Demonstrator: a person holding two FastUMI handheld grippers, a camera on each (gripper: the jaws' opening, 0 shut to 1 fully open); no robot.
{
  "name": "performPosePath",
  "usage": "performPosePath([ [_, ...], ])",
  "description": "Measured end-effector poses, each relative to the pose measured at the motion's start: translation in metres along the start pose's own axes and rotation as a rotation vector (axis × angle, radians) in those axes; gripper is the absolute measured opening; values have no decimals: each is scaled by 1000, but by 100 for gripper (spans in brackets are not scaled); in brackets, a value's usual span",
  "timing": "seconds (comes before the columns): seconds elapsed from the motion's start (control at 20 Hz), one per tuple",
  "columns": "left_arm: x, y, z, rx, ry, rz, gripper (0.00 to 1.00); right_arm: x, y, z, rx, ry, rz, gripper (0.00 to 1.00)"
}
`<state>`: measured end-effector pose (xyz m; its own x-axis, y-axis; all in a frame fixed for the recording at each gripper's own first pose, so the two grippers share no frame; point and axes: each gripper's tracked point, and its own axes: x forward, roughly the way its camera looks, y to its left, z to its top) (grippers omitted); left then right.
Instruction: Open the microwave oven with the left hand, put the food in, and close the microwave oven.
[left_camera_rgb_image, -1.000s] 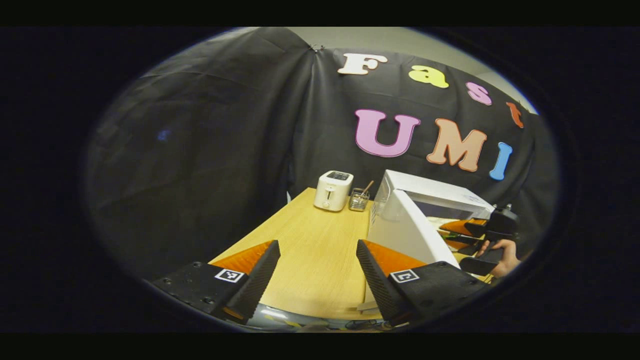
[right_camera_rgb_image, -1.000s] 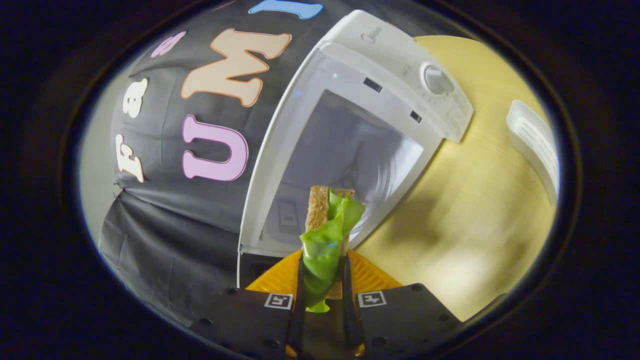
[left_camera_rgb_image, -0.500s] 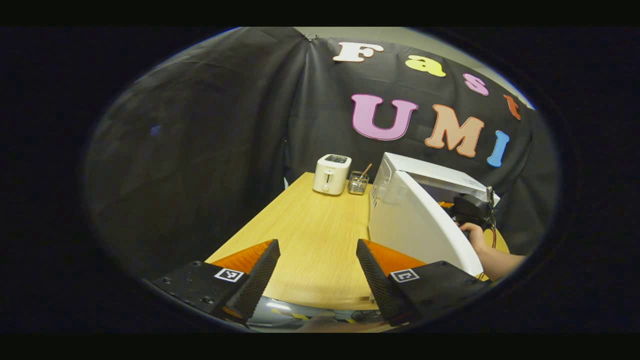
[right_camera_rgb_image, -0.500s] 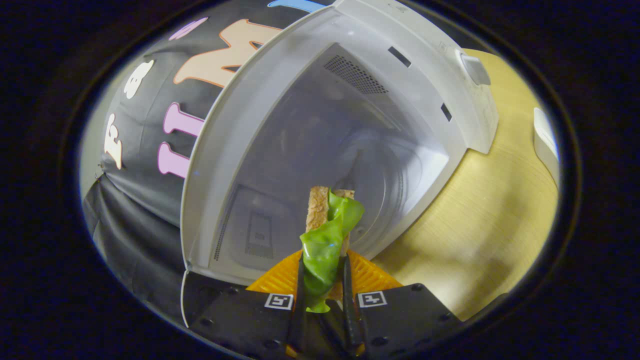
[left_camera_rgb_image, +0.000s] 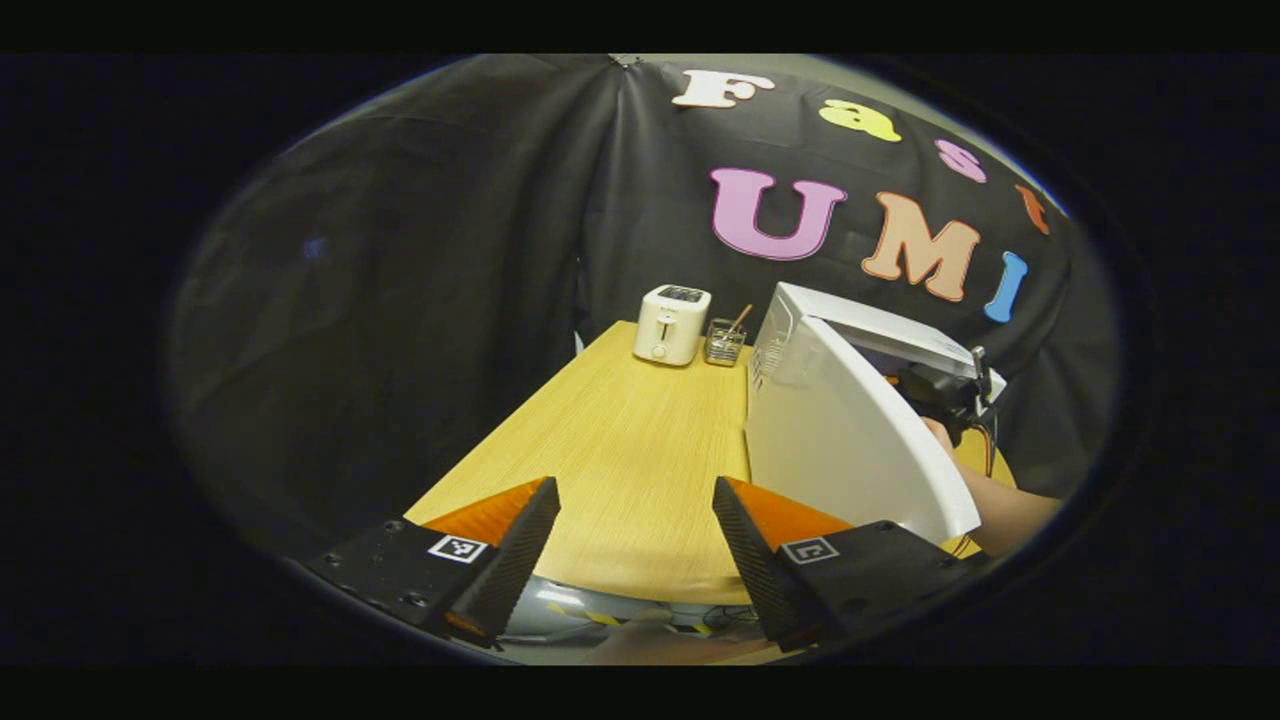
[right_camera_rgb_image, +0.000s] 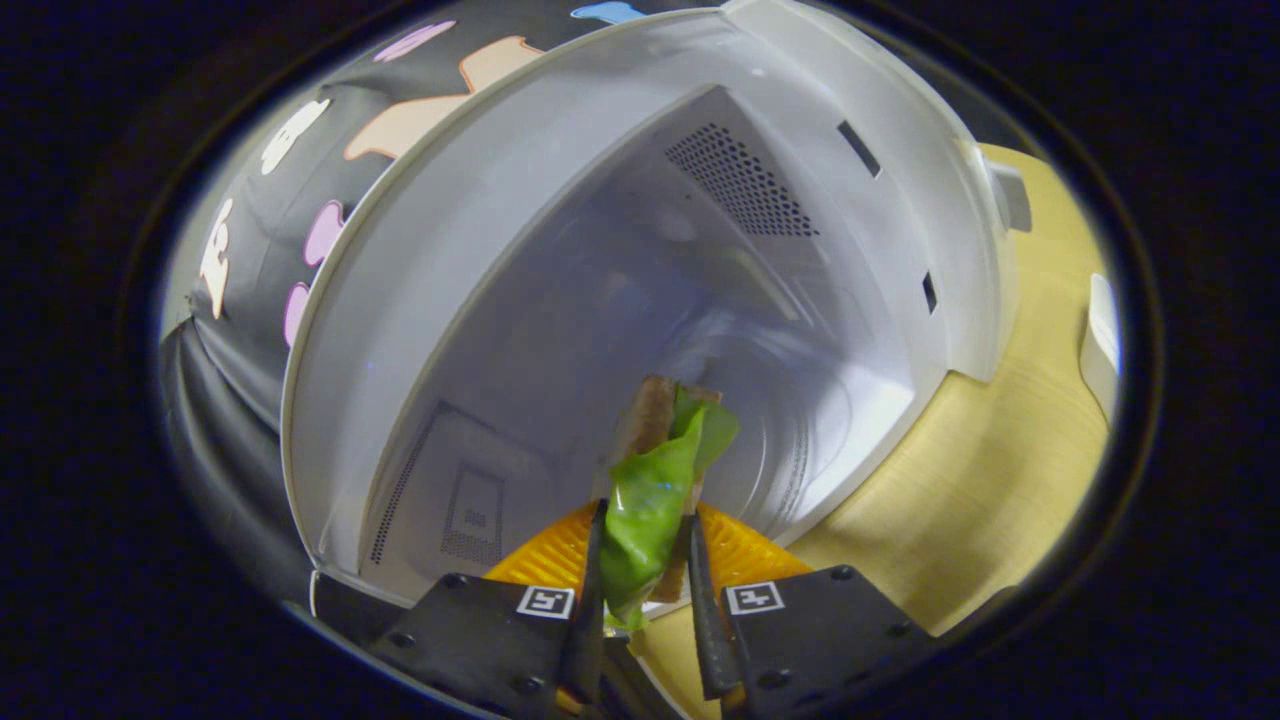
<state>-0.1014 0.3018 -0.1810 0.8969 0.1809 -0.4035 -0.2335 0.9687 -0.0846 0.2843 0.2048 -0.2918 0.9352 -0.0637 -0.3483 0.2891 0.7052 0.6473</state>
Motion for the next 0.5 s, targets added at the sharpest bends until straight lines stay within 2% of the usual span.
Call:
performPosePath([
  [0.05,1,-2,-1,1,-3,-2,87,-2,-5,1,-21,-5,-26,43],
  [0.1,1,-2,-1,0,-5,-5,91,1,-13,1,-44,-12,-54,46],
  [0.2,2,-3,-2,-9,-5,-6,91,-7,-18,12,-72,-31,-75,55],
  [0.3,4,-4,-2,-23,-7,-6,90,-20,-20,30,-100,-83,-81,84],
  [0.35,4,-5,-4,-28,-6,-8,91,-27,-18,40,-110,-108,-77,86],
  [0.4,4,-7,-4,-31,-5,-12,91,-36,-19,50,-121,-135,-81,99],
  [0.5,4,-12,-4,-31,-5,-27,91,-58,-21,67,-150,-173,-95,99],
])
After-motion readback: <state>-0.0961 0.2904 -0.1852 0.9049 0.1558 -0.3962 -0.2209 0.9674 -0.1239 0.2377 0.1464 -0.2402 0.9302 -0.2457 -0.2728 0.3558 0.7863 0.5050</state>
